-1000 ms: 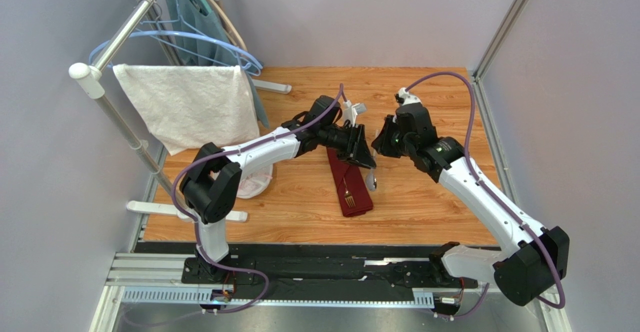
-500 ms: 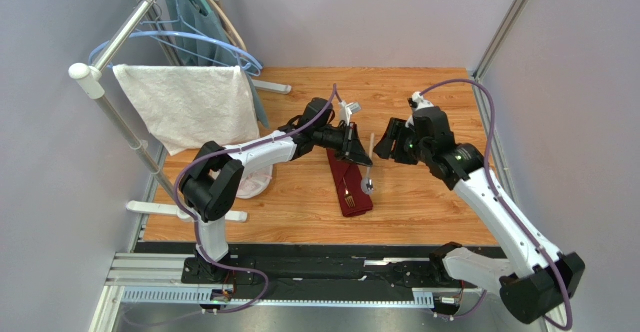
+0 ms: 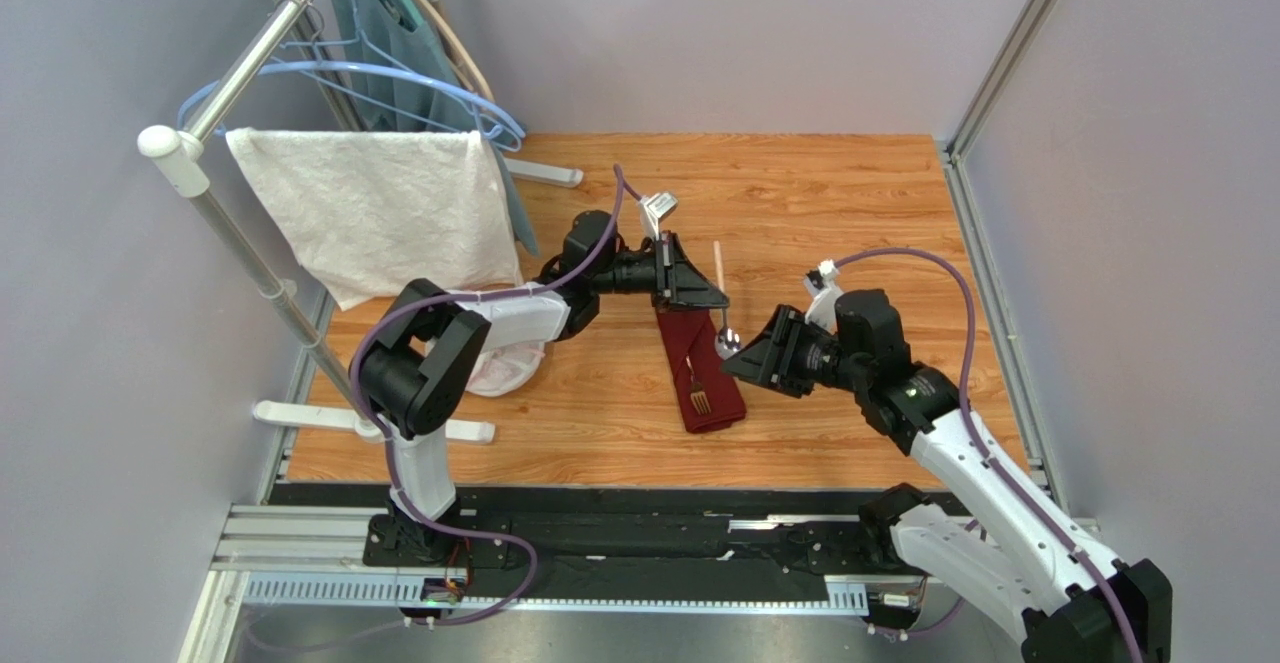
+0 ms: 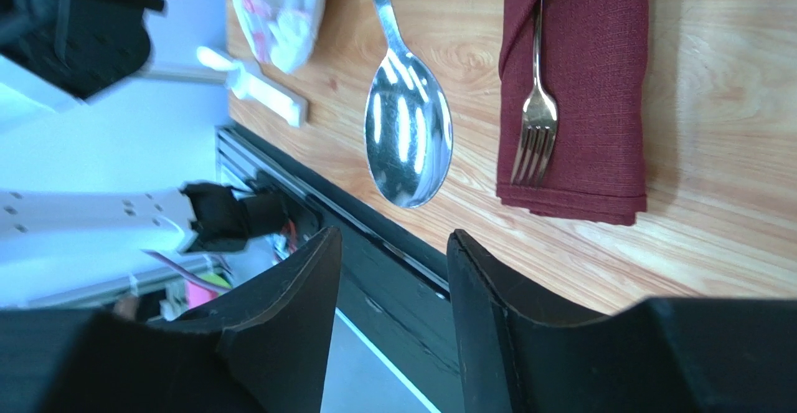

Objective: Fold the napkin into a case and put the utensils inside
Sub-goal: Pass from the left arm to the right

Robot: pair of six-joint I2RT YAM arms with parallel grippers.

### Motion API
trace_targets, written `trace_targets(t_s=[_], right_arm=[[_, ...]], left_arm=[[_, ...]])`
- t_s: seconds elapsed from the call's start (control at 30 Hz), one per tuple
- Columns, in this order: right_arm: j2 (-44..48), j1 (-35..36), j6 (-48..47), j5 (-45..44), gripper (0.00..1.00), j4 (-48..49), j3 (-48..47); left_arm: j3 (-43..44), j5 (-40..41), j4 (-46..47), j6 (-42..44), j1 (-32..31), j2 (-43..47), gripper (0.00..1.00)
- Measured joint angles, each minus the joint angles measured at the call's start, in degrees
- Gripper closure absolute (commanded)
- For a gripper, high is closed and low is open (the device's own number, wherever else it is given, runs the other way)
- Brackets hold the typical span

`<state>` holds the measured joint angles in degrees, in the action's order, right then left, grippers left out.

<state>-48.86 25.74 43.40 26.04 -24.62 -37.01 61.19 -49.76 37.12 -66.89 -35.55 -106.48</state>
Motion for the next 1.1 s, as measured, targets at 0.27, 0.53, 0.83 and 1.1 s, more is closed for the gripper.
trace_targets(t_s=[0.27,0.53,0.83,1.1], right_arm=[[5.9,-0.2,12.5,-4.4,0.59,7.7,6.6],[5.2,-0.8,17.7,-5.1,0.69,12.1,8.2],[4.0,-1.3,20.0,-5.0,1.0,16.0,8.3],[8.2,-1.5,20.9,-5.0,1.0,11.8,11.8]], left_arm=[[-4.4,1.4,11.7,-6.3,-0.1,0.1,1.0],[-5.7,2.3,16.8,-8.7,-0.2,0.1,1.0],[-6.6,2.5,18.5,-9.9,-0.8,0.1,0.62],[-1.9,4.5,-5.8,2.6,1.8,2.3,0.51]])
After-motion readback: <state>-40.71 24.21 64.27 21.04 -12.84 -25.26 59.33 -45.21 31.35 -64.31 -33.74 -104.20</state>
